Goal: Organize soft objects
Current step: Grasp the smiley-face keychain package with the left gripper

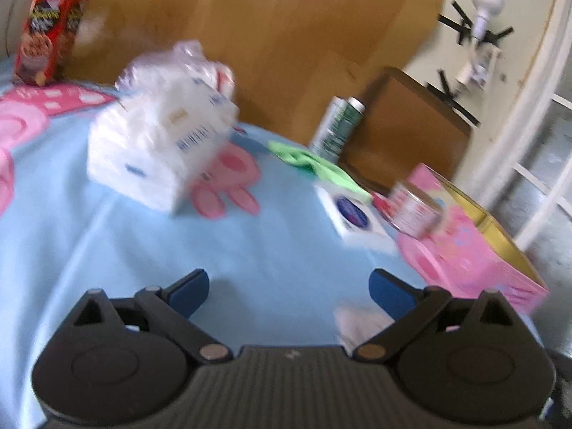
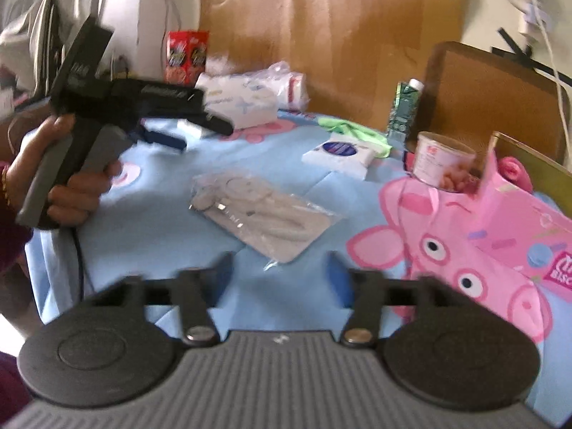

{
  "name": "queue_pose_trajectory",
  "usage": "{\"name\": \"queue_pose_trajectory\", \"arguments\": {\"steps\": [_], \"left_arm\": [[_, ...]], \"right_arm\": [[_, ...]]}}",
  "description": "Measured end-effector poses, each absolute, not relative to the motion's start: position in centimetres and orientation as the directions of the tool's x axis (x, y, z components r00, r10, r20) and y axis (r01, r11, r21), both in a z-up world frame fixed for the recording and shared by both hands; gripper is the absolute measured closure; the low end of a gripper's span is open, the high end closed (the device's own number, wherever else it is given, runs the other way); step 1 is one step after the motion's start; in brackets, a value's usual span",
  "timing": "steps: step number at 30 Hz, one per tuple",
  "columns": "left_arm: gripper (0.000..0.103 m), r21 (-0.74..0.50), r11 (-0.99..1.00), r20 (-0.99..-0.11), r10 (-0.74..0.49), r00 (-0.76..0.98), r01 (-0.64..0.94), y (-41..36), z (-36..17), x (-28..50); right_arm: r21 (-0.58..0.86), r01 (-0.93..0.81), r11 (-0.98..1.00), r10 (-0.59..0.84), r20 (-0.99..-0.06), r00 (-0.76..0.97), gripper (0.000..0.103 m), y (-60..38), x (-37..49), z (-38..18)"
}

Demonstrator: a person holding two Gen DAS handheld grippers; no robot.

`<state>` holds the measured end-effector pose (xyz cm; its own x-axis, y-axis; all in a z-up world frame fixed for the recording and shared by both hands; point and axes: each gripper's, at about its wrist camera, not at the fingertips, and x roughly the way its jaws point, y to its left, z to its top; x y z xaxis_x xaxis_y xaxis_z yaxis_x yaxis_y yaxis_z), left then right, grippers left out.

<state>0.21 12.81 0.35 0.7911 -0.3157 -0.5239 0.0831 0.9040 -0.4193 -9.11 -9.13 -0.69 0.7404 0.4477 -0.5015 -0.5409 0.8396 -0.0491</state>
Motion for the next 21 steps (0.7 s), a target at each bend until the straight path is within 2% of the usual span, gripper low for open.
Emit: {"name": "queue_pose_trajectory", "arguments": {"steps": [4,5,6,7,8,9,10,12,13,16,21], "left_arm": [[0.008,-0.383,0.910,-0.535,-0.357,0.766,0.158,9.8,1.1,-1.6],[0.009,-0.352,0.921,-0.556,-0.349,0.754,0.167,8.7,1.1,-1.6],[0.015,-0.316,0.933,-0.595,-0.337,0.730,0.173,7.4,0.8,-1.3],[0.015,-0.273,0.945,-0.617,-0.315,0.721,0.180,6.3,0.4,-1.2],[0.015,-0.208,0.961,-0.615,-0.273,0.740,0.182,5.2,0.2,-1.5],[0.015,-0.156,0.970,-0.614,-0.245,0.751,0.189,4.1,0.0,-1.7],[0.014,-0.137,0.972,-0.615,-0.236,0.752,0.194,3.4,0.0,-1.7],[0.016,-0.146,0.974,-0.621,-0.228,0.750,0.175,2.8,0.2,-1.2],[0.021,-0.173,0.968,-0.619,-0.249,0.745,0.180,2.7,0.5,-0.9],[0.027,-0.240,0.948,-0.591,-0.314,0.744,0.209,2.1,2.0,0.0],[0.027,-0.169,0.937,-0.528,-0.348,0.775,0.306,-3.0,5.4,1.8]], "right_arm": [[-0.033,-0.563,0.826,0.478,-0.491,0.729,0.029,-9.0,-8.6,-0.7],[-0.032,-0.573,0.819,0.484,-0.497,0.720,0.029,-8.8,-8.2,-0.9],[-0.033,-0.580,0.814,0.485,-0.509,0.711,0.030,-8.5,-7.6,-1.1],[-0.030,-0.583,0.812,0.481,-0.532,0.697,0.031,-8.1,-7.0,-1.6],[-0.007,-0.582,0.813,0.491,-0.530,0.692,0.036,-7.9,-6.5,-2.0],[0.014,-0.582,0.813,0.505,-0.516,0.692,0.045,-7.8,-6.4,-2.0],[0.010,-0.579,0.815,0.504,-0.504,0.701,0.059,-7.5,-6.5,-2.0],[0.016,-0.581,0.814,0.512,-0.491,0.704,0.060,-7.3,-6.7,-2.0],[0.008,-0.570,0.822,0.502,-0.483,0.717,0.060,-7.4,-6.8,-2.1],[-0.033,-0.522,0.852,0.459,-0.429,0.778,0.060,-8.6,-7.5,-2.0],[-0.037,-0.434,0.900,0.403,-0.310,0.861,0.060,-12.5,-8.0,-0.1]]}}
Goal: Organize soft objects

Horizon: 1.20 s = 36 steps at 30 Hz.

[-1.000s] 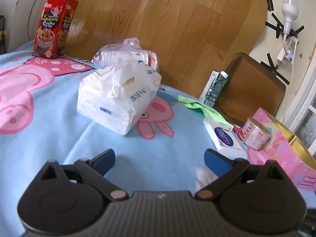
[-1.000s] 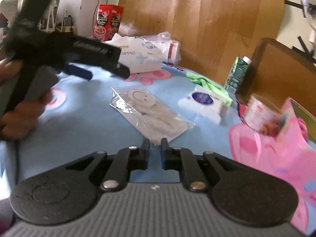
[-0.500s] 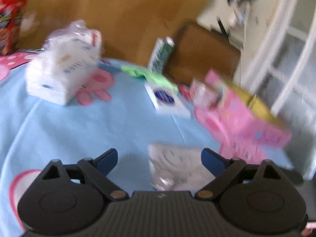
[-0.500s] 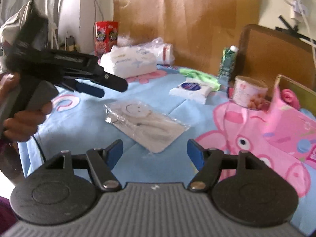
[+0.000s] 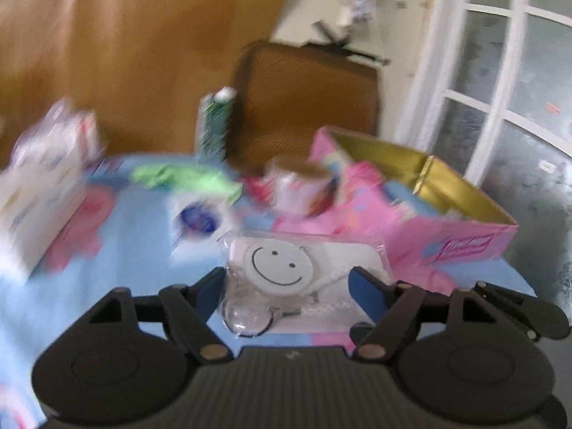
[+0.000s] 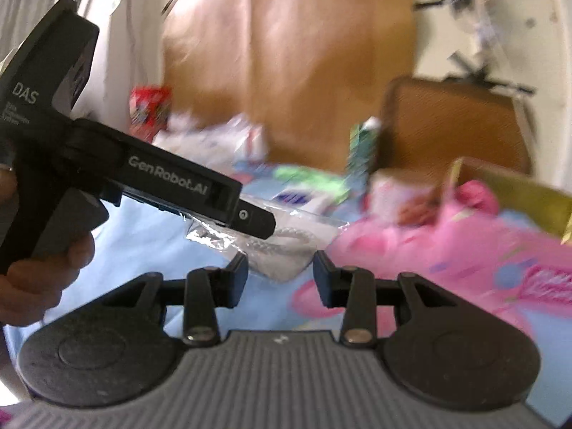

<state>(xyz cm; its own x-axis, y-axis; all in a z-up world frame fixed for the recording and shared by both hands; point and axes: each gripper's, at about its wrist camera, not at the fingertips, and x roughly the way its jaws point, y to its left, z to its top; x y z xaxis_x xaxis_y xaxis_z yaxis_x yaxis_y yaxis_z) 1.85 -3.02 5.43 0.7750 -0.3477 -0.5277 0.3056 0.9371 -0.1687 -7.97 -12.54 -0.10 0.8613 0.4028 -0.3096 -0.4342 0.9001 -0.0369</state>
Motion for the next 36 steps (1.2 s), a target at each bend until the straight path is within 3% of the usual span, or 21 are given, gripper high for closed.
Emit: {"name": "queue_pose_trajectory", "arguments": {"steps": [10,13,15,17,19,22,28,36], "left_arm": [[0.027,-0.044,0.863,-0.458,-0.464,0.758,0.503,-16.0,9.2,7.5],[0.025,0.004,0.855,-0.450,-0.461,0.765,0.518,-19.4,8.9,9.3],[0.018,0.070,0.870,-0.451,-0.409,0.793,0.489,-21.0,8.3,10.1],[0.017,0.125,0.890,-0.447,-0.343,0.826,0.438,-21.6,8.0,10.3],[0.013,0.129,0.899,-0.435,-0.328,0.839,0.418,-20.4,8.0,9.8],[0.009,0.154,0.924,-0.404,-0.264,0.876,0.350,-17.6,8.0,8.7],[0.002,0.160,0.963,-0.409,-0.133,0.903,0.215,-9.4,6.5,6.3],[0.002,0.217,0.971,-0.462,0.192,0.866,-0.100,3.4,2.5,5.1]], "right_arm": [[-0.009,-0.148,0.989,0.145,-0.156,0.977,0.060,-22.6,-5.3,3.1],[0.022,-0.076,0.997,0.079,-0.162,0.984,0.060,-25.2,-3.9,3.3],[0.014,-0.007,1.000,0.009,-0.172,0.985,0.059,-26.0,-2.1,3.0],[-0.016,0.108,0.994,-0.109,-0.201,0.973,0.055,-26.6,-0.2,2.4],[-0.015,0.188,0.982,-0.187,-0.230,0.955,0.054,-27.3,0.4,1.9],[0.089,0.163,0.983,-0.140,-0.222,0.965,0.054,-28.1,-0.7,1.9],[0.104,0.023,0.994,-0.005,-0.171,0.985,0.052,-23.8,-2.7,2.6],[0.003,-0.255,0.967,0.248,-0.237,0.939,0.046,-13.9,-1.6,2.3]]}}
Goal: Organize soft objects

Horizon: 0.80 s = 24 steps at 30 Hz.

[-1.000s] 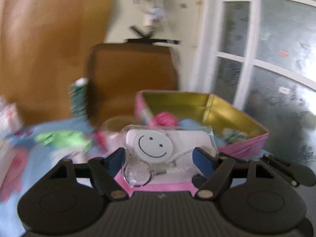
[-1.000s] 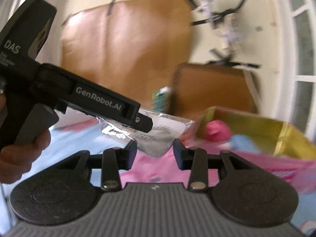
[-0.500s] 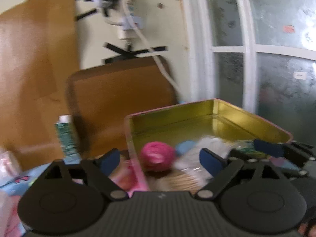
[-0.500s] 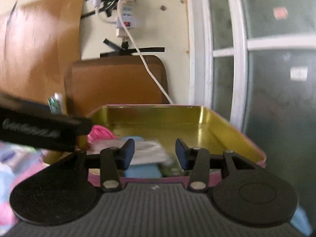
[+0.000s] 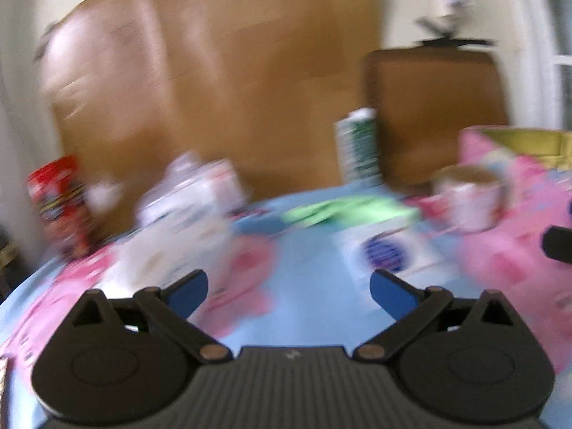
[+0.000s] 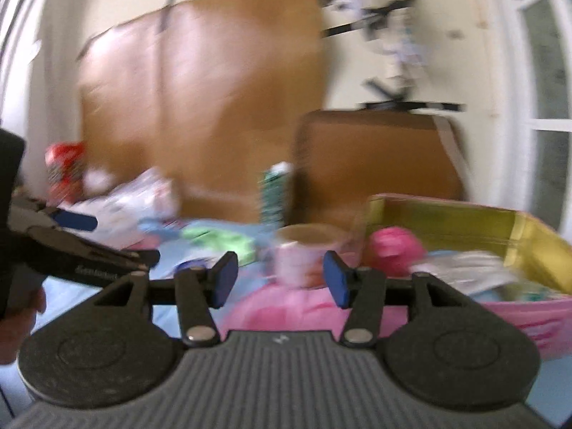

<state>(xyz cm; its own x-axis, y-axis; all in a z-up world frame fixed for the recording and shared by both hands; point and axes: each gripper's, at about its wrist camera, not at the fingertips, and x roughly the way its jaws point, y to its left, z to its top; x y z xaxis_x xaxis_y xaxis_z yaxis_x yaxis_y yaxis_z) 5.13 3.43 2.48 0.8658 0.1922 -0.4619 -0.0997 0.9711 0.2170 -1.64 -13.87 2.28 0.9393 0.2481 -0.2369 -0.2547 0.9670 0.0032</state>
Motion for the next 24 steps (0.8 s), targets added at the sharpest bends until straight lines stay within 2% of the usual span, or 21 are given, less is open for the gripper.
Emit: {"name": "queue_pose_trajectory", "arguments": {"steps": [7,10,16,20,24], "left_arm": [[0.002,0.200,0.955,-0.501,0.290,0.815,-0.217,9.5,0.4,4.6],[0.002,0.103,0.968,-0.529,0.246,0.812,-0.227,11.1,0.4,4.8],[0.002,0.077,0.973,-0.561,0.223,0.797,-0.218,11.3,0.2,5.3],[0.003,0.070,0.974,-0.584,0.215,0.782,-0.216,11.4,-0.1,5.6],[0.003,0.065,0.976,-0.603,0.205,0.771,-0.209,11.5,-0.3,5.8]], "right_arm": [[0.015,-0.383,0.924,0.359,-0.383,0.851,0.045,-6.9,0.8,0.7],[0.018,-0.399,0.917,0.368,-0.428,0.825,0.045,-4.7,1.9,0.1],[0.010,-0.397,0.918,0.345,-0.514,0.785,0.044,-2.8,3.2,-0.9],[0.050,-0.389,0.920,0.353,-0.538,0.765,0.038,-3.2,4.0,-0.9],[0.056,-0.348,0.936,0.329,-0.495,0.804,0.038,-3.7,4.2,-0.4]]}}
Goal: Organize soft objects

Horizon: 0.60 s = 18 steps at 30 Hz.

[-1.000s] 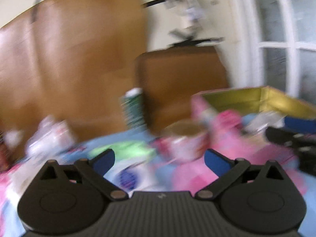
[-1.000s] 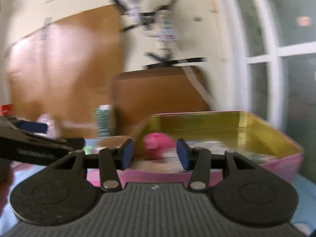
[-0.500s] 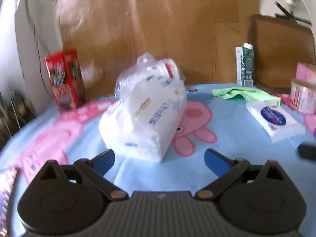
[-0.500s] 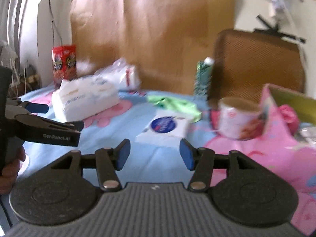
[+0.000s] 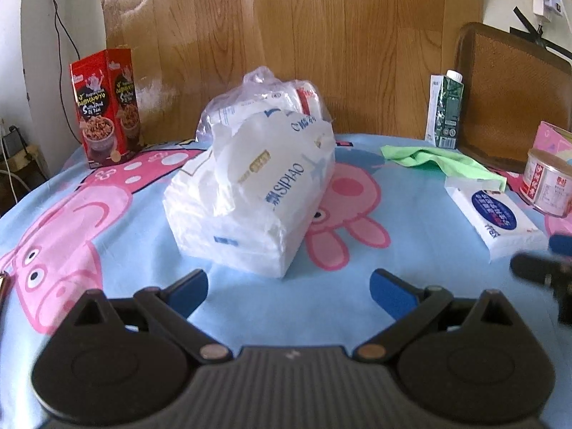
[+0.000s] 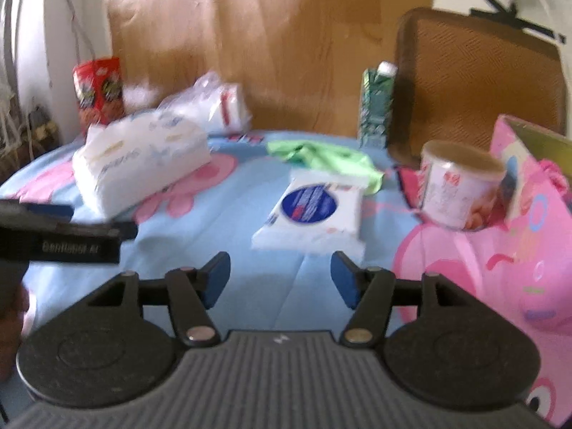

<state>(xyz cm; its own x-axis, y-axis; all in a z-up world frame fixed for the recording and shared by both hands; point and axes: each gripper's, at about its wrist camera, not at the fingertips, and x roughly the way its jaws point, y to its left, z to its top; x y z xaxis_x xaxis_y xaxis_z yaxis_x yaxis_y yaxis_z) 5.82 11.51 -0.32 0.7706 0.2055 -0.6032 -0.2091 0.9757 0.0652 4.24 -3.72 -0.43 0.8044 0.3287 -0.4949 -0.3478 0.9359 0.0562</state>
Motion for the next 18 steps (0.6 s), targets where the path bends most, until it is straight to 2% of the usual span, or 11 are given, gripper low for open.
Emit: {"name": "queue_pose_trajectory", "arguments": {"steps": [6,8,10,12,14,18], "left_arm": [[0.003,0.079,0.977,-0.606,0.205,0.769,-0.198,11.2,-0.4,5.9],[0.003,0.084,0.976,-0.609,0.209,0.765,-0.199,11.1,-0.4,6.0],[0.003,0.086,0.976,-0.614,0.209,0.761,-0.199,11.2,-0.5,6.1],[0.003,0.086,0.976,-0.619,0.209,0.757,-0.199,11.2,-0.5,6.2],[0.003,0.086,0.976,-0.621,0.209,0.755,-0.200,11.3,-0.5,6.3],[0.003,0.083,0.977,-0.624,0.206,0.753,-0.199,11.4,-0.6,6.3]], "right_arm": [[0.038,-0.271,0.962,0.255,-0.485,0.837,0.030,-4.2,6.2,-0.1],[0.050,-0.265,0.963,0.252,-0.510,0.822,0.026,-4.2,7.5,-0.2],[0.100,-0.271,0.957,0.281,-0.545,0.790,0.014,-4.1,8.8,-0.2],[0.116,-0.290,0.950,0.301,-0.582,0.755,0.011,-3.5,9.8,-0.5],[0.080,-0.305,0.949,0.294,-0.575,0.764,0.023,-2.8,9.8,-0.7],[0.087,-0.331,0.940,0.321,-0.556,0.766,0.030,-3.0,8.6,-0.6]]}}
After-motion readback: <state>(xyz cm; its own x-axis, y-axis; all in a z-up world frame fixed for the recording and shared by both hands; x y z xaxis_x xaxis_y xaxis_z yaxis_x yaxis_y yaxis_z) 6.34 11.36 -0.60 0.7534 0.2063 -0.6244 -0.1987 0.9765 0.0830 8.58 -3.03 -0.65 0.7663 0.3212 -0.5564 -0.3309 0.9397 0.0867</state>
